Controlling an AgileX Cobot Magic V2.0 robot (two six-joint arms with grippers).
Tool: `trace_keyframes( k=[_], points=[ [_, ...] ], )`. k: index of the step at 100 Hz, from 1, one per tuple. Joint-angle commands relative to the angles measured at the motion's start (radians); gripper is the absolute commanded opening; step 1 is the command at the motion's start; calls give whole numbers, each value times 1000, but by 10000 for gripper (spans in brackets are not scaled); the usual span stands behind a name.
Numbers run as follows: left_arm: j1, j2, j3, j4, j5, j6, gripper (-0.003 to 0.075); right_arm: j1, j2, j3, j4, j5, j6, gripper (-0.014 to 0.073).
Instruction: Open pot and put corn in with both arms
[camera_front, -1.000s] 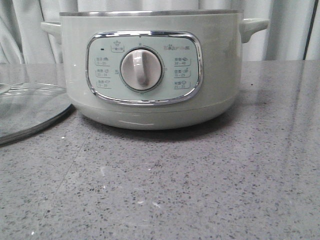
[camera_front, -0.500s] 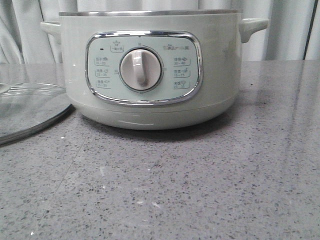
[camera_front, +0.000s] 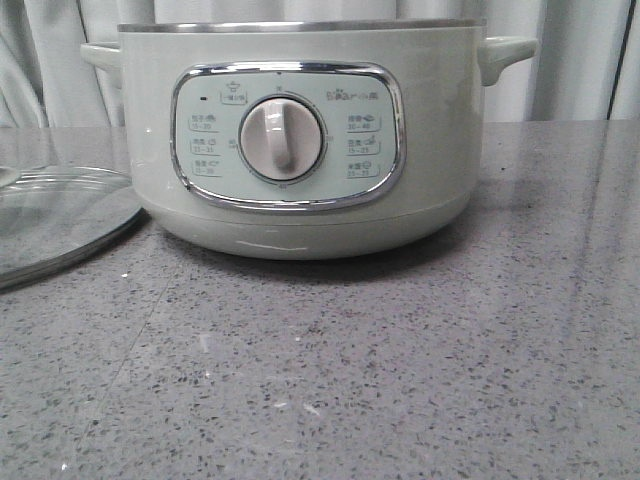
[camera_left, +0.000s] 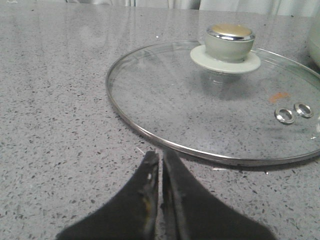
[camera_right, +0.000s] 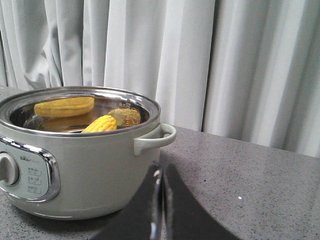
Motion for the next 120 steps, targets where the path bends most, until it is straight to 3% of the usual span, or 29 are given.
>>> trace_keyframes(
  k=[1, 38, 76, 95, 100, 120],
  points=[
    [0, -28, 23, -11, -45, -8, -20, -6, 9, -24, -12, -71, -11, -70],
    [0, -28, 23, -11, -45, -8, -20, -40, 9, -6, -12, -78, -11, -70],
    [0, -28, 23, -11, -45, -8, -20, -329, -10, 222, -7, -227, 75, -70],
    [0, -28, 23, -11, -45, -8, -20, -419, -90, 329, -12, -245, 75, -70],
    [0, -28, 23, -11, -45, -8, -20, -432, -131, 324, -12, -125, 75, -70],
    [0, -28, 23, -11, -47, -8, -20, -444, -152, 327, -6, 116, 75, -70]
  ],
)
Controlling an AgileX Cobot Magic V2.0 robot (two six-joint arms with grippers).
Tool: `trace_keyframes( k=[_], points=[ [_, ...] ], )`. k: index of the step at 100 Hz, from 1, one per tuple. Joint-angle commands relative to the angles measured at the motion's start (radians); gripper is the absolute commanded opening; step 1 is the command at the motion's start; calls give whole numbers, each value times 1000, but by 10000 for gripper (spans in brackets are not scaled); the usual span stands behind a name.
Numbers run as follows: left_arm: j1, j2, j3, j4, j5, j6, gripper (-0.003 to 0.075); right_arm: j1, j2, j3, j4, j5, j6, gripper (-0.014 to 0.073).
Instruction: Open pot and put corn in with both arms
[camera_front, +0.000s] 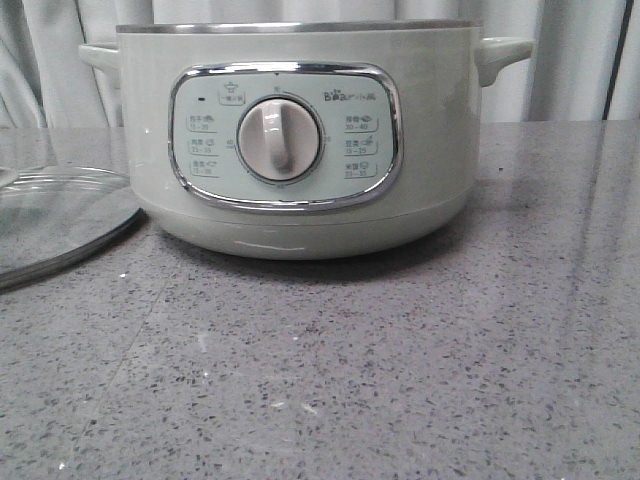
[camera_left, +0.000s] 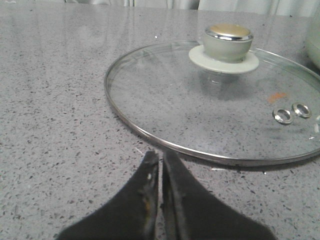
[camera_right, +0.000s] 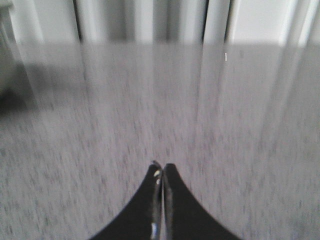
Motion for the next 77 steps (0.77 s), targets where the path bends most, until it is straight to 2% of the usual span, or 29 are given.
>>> trace_keyframes(
  k=[1, 77],
  points=[
    [0, -28, 23, -11, -47, -8, -20, -6, -23, 18, -5, 54, 3, -70],
    [0, -28, 23, -11, -47, -8, -20, -6, -23, 18, -3, 63, -7, -70]
  ],
)
